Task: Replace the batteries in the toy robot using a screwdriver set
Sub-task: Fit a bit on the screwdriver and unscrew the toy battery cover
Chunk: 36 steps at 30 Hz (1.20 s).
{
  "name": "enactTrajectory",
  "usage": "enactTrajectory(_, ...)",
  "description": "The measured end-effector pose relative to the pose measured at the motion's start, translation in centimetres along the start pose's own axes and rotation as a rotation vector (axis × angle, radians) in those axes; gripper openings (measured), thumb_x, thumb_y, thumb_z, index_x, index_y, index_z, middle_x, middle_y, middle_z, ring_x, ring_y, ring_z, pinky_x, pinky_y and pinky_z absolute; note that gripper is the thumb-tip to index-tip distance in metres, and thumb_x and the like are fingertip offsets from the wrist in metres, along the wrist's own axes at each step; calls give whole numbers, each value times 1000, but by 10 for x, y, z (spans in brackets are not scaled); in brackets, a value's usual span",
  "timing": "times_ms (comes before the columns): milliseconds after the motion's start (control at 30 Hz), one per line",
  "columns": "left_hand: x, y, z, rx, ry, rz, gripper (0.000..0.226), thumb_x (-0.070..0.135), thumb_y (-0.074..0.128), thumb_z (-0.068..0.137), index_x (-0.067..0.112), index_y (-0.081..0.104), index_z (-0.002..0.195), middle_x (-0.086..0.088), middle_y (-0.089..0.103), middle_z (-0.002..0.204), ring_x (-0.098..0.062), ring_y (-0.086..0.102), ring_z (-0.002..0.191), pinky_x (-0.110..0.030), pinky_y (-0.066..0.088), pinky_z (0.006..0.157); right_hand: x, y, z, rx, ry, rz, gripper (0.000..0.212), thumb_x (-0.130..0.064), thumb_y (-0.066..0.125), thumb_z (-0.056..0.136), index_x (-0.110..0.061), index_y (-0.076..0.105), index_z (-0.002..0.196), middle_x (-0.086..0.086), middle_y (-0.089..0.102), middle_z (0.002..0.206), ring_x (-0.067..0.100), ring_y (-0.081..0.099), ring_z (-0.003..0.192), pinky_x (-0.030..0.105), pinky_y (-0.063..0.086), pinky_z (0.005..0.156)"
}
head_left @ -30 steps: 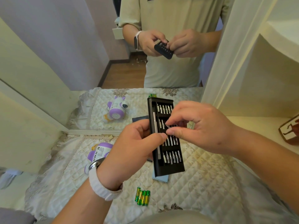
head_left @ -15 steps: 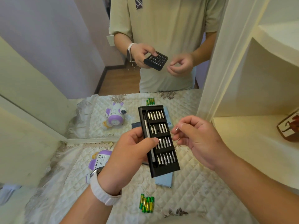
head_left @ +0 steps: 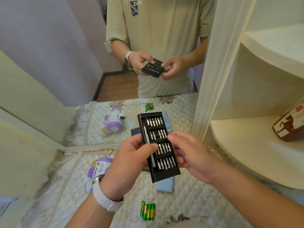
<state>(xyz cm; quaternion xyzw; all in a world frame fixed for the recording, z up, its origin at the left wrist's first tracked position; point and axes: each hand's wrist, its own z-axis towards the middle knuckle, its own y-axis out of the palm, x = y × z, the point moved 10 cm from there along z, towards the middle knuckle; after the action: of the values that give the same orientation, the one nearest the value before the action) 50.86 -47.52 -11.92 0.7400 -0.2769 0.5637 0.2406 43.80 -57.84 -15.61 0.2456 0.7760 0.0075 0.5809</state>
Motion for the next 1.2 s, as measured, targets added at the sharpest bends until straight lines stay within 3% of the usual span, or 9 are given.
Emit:
enactTrajectory(100, -2, 1, -1, -4, 1, -10, 24, -5, 52, 92, 4, 69, 107, -14, 75, 94, -28, 72, 81, -42, 61, 67, -2, 6, -4, -28, -21, -85, 13, -25, 63, 91, -13, 65, 96, 8, 69, 80, 22, 67, 70, 35, 52, 62)
enactTrajectory(167, -1, 1, -2, 0, 15, -17, 25, -6, 54, 92, 6, 66, 111, -13, 75, 97, -28, 73, 83, -43, 61, 68, -4, 7, -5, -34, -36, -105, 10, -18, 63, 92, -13, 66, 101, 9, 74, 89, 23, 72, 81, 33, 56, 67)
enactTrajectory(333, 1, -7, -4, 105, 67, 11, 49, -3, 60, 90, 30, 50, 125, -5, 71, 82, -18, 67, 69, -32, 56, 56, -7, 6, -4, -42, -52, -129, 11, -7, 60, 92, -14, 68, 96, -2, 73, 74, 7, 70, 67, 15, 49, 52)
enactTrajectory(400, 3, -11, -4, 135, 84, 27, 50, -2, 60, 91, 34, 49, 125, -7, 66, 80, -20, 64, 66, -34, 56, 54, -5, 7, -3, -42, -57, -164, 12, -7, 60, 92, -15, 69, 95, 0, 74, 77, 11, 71, 71, 17, 51, 55)
enactTrajectory(533, 9, -10, -3, 107, 126, 187, 35, 3, 60, 92, 31, 55, 112, 2, 61, 72, -19, 61, 61, -42, 59, 55, -3, 1, -1, -10, -80, -184, 15, -7, 61, 91, -17, 72, 94, 8, 76, 89, 25, 73, 87, 38, 59, 76)
enactTrajectory(667, 11, -8, -1, 63, 161, 505, 26, 26, 64, 91, 43, 49, 104, 3, 66, 81, -31, 66, 66, -55, 57, 64, -4, -3, -2, 0, -89, -224, 14, -6, 60, 91, -13, 71, 96, 12, 74, 90, 22, 71, 81, 37, 60, 75)
enactTrajectory(767, 10, -4, -1, 0, 139, 633, 27, 27, 59, 94, 48, 43, 100, 0, 67, 79, -23, 69, 66, -54, 56, 66, -4, -6, -3, 5, -105, -259, 11, -8, 60, 91, -10, 69, 98, 15, 73, 92, 27, 71, 83, 42, 59, 76)
enactTrajectory(933, 3, 3, 1, -72, 76, 665, 19, 24, 55, 97, 37, 42, 100, -6, 70, 83, -14, 71, 68, -50, 57, 70, -2, -10, -5, 37, -115, -243, 14, -5, 59, 91, -13, 69, 93, 5, 74, 82, 17, 70, 75, 35, 59, 71)
enactTrajectory(1200, 4, 8, -1, -58, 169, 719, 31, 28, 58, 96, 47, 39, 111, 11, 70, 84, -11, 70, 66, -45, 58, 68, -4, -16, -4, 59, -115, -204, 15, -5, 59, 92, -15, 70, 97, 4, 75, 85, 18, 72, 78, 32, 59, 69)
